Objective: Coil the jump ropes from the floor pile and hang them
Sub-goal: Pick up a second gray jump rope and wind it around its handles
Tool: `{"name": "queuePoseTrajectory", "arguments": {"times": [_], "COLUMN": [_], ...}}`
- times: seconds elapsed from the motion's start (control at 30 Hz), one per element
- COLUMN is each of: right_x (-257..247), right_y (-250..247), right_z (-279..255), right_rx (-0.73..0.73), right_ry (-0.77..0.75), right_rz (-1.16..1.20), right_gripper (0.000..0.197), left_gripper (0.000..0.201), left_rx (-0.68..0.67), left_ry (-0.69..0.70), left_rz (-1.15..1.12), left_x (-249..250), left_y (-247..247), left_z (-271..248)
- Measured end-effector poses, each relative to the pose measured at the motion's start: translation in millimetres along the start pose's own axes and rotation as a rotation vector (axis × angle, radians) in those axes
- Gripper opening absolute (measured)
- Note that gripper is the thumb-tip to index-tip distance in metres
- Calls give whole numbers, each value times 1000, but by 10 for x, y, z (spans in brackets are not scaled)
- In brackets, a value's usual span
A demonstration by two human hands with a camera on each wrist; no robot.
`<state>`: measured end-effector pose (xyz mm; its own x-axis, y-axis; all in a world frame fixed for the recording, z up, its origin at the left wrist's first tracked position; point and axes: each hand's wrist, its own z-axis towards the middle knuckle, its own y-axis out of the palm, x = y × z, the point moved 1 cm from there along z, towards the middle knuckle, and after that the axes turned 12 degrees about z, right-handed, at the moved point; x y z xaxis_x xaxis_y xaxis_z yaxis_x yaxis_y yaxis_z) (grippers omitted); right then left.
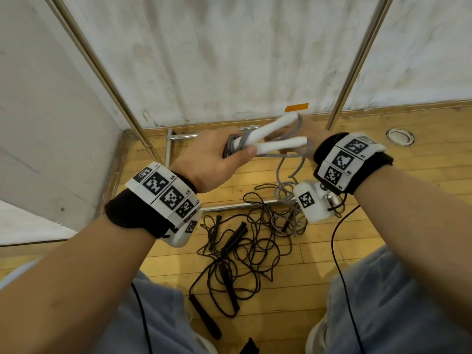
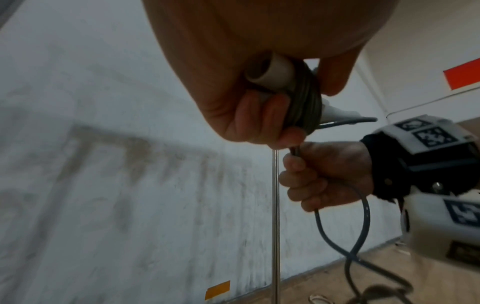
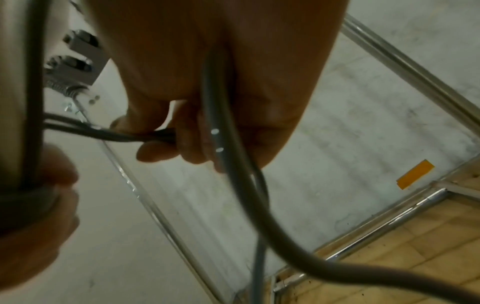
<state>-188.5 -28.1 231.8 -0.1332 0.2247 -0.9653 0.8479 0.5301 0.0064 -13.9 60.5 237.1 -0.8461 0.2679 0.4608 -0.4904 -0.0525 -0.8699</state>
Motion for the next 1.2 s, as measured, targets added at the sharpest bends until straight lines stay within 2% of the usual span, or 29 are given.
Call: {"name": "queuePoseTrajectory", "arguments": {"times": [0.03, 0.1, 0.13, 0.23, 0.37, 0.43, 0.53, 0.57, 0.67, 0.73, 0.77, 0.8, 0.87, 0.9, 0.93, 1.0, 1.1, 1.2], "right_x": [42, 123, 169, 258, 295, 283, 282, 284, 287, 254, 243, 239, 235, 242, 242, 248, 233, 265], "right_y": [37, 158, 212, 380, 501, 533, 605, 620, 566, 501, 497, 515, 635, 684, 714, 710, 654, 663], "right_z": [8, 21, 31, 43, 40, 29, -29, -42, -20, -1, 7, 5, -39, -67, -87, -70, -41, -21], "right_rx": [-24, -39, -32, -28, 19, 53, 110, 117, 181, 279, 283, 245, 95, 48, 24, 38, 73, 133], "right_ry": [-18, -96, -135, -193, -214, -254, -437, -474, -416, -350, -319, -277, -169, -152, -147, -163, -191, -168], "right_rz": [40, -161, -224, -211, -228, -242, -370, -442, -676, -870, -841, -709, -269, -129, -100, -195, -39, 59], "right_gripper": [37, 37, 39, 47, 53, 52, 34, 30, 22, 26, 27, 27, 26, 24, 24, 30, 29, 23], "left_gripper": [36, 42, 41, 37, 28, 24, 4, 4, 11, 15, 16, 17, 17, 18, 19, 20, 15, 27], "left_rx": [31, 92, 123, 214, 279, 304, 386, 400, 371, 308, 274, 253, 256, 273, 290, 301, 262, 213], "left_ry": [-15, -56, -82, -172, -259, -255, -274, -281, -253, -206, -182, -167, -183, -199, -222, -264, -255, -241], "left_rz": [-22, -70, -109, -213, -285, -334, -426, -447, -459, -457, -458, -454, -415, -394, -389, -388, -197, -31], "left_x": [21, 46, 45, 12, -83, -113, -125, -117, -81, -20, 17, 48, 74, 60, 26, -75, -194, -270], "left_y": [-10, -22, -18, 17, 20, -14, -85, -99, -92, -45, -18, 5, -8, -42, -86, -176, -216, -172], "left_z": [6, 23, 38, 87, 139, 162, 202, 209, 199, 178, 169, 165, 180, 193, 205, 218, 202, 173]}}
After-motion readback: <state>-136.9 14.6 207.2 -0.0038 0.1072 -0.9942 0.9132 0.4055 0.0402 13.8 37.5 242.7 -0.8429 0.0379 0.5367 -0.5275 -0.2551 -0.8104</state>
